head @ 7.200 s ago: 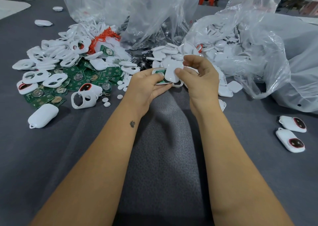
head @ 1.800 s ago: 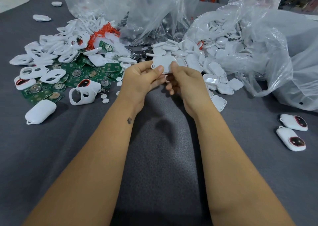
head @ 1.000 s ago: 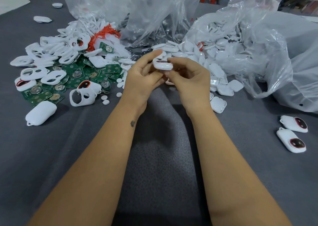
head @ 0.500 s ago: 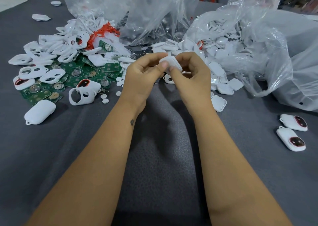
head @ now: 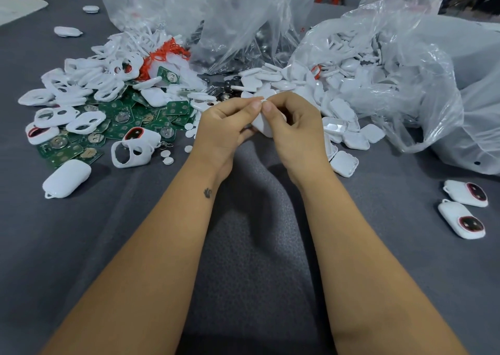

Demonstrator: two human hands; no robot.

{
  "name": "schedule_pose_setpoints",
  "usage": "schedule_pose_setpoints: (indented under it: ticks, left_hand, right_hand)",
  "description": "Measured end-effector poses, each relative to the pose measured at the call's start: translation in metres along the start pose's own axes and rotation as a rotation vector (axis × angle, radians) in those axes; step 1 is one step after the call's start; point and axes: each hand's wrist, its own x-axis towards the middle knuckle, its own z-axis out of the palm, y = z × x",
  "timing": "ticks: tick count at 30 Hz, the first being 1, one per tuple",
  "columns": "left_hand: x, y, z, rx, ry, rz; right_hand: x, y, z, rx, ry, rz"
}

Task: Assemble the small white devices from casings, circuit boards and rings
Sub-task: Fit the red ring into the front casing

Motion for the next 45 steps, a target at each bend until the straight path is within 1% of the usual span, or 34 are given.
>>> schedule_pose_setpoints:
  ticks: [6, 10, 13, 16, 19, 23, 27, 28, 32, 35, 38, 42, 45]
  left_hand:
    - [0.000, -0.002, 0.002, -0.016, 0.004, 0.009]
    - [-0.001, -0.001, 0.007, -0.116, -0.013, 0.074]
    - [-0.002, 0.002, 0.008, -0.238, -0.029, 0.097]
    - [-0.001, 0.004, 0.007, -0.303, -0.086, 0.109]
    - [-0.002, 0.004, 0.006, -0.278, -0.131, 0.097]
    - [-0.003, 0.004, 0.004, -0.255, -0.141, 0.095]
    - [-0.003, 0.005, 0.004, -0.234, -0.084, 0.079]
    - [-0.003, 0.005, 0.003, -0.239, -0.077, 0.070]
    - [-0.002, 0.003, 0.002, -0.224, -0.075, 0.067]
    - [-0.002, 0.002, 0.003, -0.181, -0.050, 0.087]
    - [-0.002, 0.000, 0.003, -0.118, -0.040, 0.109]
    - [0.000, 0.002, 0.001, -0.160, 0.003, 0.037]
    - [0.003, 0.002, 0.001, -0.089, 0.055, 0.003]
  right_hand:
    - [0.001, 0.000, 0.002, 0.004, 0.014, 0.015]
    - [0.000, -0.005, 0.001, 0.076, 0.038, -0.015]
    - [0.000, -0.006, -0.003, 0.139, 0.038, 0.013]
    - [0.001, -0.007, -0.006, 0.195, 0.045, 0.021]
    - [0.001, -0.008, -0.010, 0.194, 0.059, 0.010]
    - [0.000, -0.009, -0.010, 0.156, 0.069, 0.021]
    - [0.000, -0.010, -0.009, 0.086, 0.202, 0.033]
    - [-0.001, -0.011, -0.008, 0.065, 0.214, 0.036]
    - [-0.001, -0.011, -0.005, -0.002, 0.150, 0.040]
    - [-0.004, -0.014, -0.003, 0.047, 0.087, 0.063]
    - [-0.005, -0.014, -0.001, -0.059, 0.029, 0.011]
    - [-0.004, -0.011, -0.001, -0.123, 0.043, -0.048]
    - [-0.005, -0.010, 0.001, -0.103, 0.030, -0.035]
